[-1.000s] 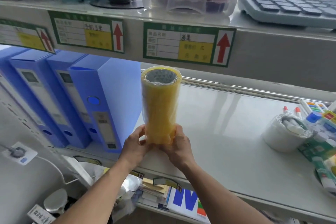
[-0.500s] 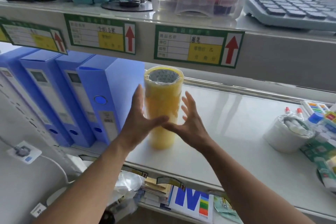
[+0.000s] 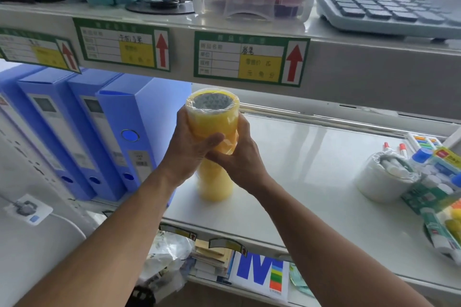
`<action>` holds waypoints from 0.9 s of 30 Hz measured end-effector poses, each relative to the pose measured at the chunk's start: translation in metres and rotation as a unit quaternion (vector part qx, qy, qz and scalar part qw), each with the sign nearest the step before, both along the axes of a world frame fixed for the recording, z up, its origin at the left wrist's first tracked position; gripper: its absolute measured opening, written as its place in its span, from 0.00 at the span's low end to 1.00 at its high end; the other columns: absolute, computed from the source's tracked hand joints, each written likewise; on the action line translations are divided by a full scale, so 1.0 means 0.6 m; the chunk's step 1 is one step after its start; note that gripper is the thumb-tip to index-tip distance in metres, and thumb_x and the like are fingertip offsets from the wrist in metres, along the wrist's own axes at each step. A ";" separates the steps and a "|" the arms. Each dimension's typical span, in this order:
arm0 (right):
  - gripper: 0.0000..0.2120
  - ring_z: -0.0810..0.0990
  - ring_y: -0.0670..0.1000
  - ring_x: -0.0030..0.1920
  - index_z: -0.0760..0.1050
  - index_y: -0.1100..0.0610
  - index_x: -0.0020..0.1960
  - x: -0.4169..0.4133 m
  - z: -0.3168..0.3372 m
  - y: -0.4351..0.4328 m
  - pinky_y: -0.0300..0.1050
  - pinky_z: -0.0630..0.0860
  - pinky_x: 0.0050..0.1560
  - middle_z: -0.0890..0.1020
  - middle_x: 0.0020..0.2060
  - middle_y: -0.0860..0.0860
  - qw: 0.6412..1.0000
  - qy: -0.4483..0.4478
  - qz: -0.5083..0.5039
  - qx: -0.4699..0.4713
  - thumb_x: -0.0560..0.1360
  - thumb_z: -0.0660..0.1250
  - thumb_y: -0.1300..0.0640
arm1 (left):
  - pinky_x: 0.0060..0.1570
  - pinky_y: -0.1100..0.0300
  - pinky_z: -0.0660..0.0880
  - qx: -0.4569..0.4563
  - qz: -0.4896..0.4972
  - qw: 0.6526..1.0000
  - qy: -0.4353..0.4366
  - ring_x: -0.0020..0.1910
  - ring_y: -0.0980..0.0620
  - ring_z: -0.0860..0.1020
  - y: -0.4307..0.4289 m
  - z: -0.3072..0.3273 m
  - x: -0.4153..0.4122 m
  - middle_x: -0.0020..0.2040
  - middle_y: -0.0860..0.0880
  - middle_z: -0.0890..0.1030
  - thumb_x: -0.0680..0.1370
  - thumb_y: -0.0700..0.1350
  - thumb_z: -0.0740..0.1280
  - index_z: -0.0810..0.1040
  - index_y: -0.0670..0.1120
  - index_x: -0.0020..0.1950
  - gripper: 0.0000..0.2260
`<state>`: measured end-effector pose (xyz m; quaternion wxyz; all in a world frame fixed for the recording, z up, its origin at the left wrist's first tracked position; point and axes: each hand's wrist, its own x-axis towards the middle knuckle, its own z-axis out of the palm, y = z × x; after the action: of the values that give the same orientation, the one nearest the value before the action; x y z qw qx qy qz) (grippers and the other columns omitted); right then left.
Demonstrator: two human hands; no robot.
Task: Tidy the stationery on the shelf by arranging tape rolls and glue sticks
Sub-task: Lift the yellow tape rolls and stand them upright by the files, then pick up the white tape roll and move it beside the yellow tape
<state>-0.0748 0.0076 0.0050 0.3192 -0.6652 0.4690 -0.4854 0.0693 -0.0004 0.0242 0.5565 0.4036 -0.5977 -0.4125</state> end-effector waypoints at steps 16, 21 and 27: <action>0.22 0.81 0.57 0.55 0.78 0.59 0.63 -0.468 -0.044 0.131 0.57 0.78 0.58 0.81 0.59 0.56 0.920 0.223 -0.322 -0.011 0.69 0.74 0.60 | 0.67 0.57 0.69 -0.032 -0.023 0.985 -0.169 0.68 0.57 0.71 0.120 -0.109 -0.338 0.69 0.50 0.73 0.70 0.46 0.76 0.64 0.49 0.75 0.36; 0.22 0.76 0.61 0.61 0.77 0.52 0.65 -0.565 -0.024 0.126 0.53 0.74 0.60 0.78 0.60 0.58 0.888 0.316 -0.322 0.085 0.71 0.72 0.54 | 0.68 0.59 0.65 0.080 -0.132 0.955 -0.255 0.73 0.50 0.66 0.058 -0.140 -0.522 0.75 0.45 0.65 0.66 0.48 0.80 0.53 0.47 0.79 0.49; 0.15 0.79 0.59 0.57 0.77 0.51 0.63 -0.589 -0.025 0.068 0.55 0.79 0.54 0.77 0.58 0.56 0.837 0.486 -0.229 0.103 0.78 0.65 0.48 | 0.63 0.61 0.65 0.121 -0.140 0.953 -0.239 0.75 0.51 0.63 0.014 -0.144 -0.634 0.78 0.50 0.58 0.63 0.51 0.81 0.49 0.52 0.80 0.55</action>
<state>-0.4282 0.0484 -0.0101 -0.0032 -0.6526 0.7501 -0.1072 -0.3113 0.0081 -0.0622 0.2809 0.4666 -0.7095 -0.4472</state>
